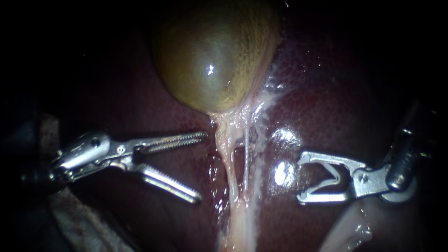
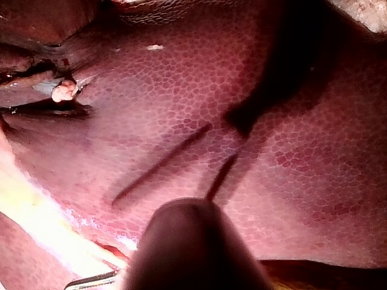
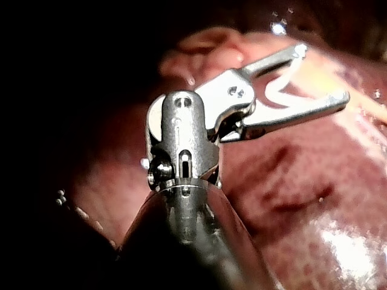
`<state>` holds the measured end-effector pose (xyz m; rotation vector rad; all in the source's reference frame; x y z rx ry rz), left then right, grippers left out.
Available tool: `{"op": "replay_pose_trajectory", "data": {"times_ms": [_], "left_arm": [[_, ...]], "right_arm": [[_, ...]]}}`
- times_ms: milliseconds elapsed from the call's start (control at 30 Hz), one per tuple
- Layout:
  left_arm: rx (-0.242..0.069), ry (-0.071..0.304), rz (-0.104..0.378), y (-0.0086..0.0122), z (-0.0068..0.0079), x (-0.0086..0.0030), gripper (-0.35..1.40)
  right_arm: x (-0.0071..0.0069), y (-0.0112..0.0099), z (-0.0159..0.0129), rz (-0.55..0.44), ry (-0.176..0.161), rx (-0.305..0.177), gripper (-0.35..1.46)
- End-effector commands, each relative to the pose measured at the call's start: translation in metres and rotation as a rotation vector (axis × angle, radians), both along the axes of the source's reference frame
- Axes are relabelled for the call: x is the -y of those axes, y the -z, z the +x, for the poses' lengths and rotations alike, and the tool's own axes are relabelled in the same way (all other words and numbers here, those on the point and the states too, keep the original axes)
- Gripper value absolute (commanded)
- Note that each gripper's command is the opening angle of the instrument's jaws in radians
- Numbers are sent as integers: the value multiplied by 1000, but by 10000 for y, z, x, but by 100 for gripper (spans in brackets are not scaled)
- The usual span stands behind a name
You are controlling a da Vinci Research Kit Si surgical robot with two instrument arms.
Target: Grabbing gallbladder
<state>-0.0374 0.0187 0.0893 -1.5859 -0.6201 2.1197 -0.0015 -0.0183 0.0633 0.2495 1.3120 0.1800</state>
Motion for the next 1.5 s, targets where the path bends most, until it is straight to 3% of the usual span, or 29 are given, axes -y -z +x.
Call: {"op": "replay_pose_trajectory", "data": {"times_ms": [33,367,467,667,733,867,967,1200,1300,1500], "left_arm": [[0,0,0,0,0,0,130],[-5,7,-2,-1,0,-1,128],[-20,35,31,-3,1,-3,126],[-52,109,134,-12,11,-9,126],[-73,152,157,-17,16,-12,125],[-89,202,204,-24,22,-18,125],[-99,247,286,-28,23,-19,121],[-116,332,460,-43,14,-13,109],[-140,361,524,-53,8,-9,106],[-175,381,610,-74,-7,0,94]], "right_arm": [[0,0,0,0,0,0,60],[0,0,0,0,0,0,60],[0,0,0,0,0,0,60],[1,1,0,0,0,0,60],[1,1,0,0,0,0,60],[1,1,0,0,0,0,60],[1,1,0,0,0,0,60],[1,1,1,0,0,0,60],[1,1,2,0,-1,0,60],[1,1,2,0,-1,0,60]]}}
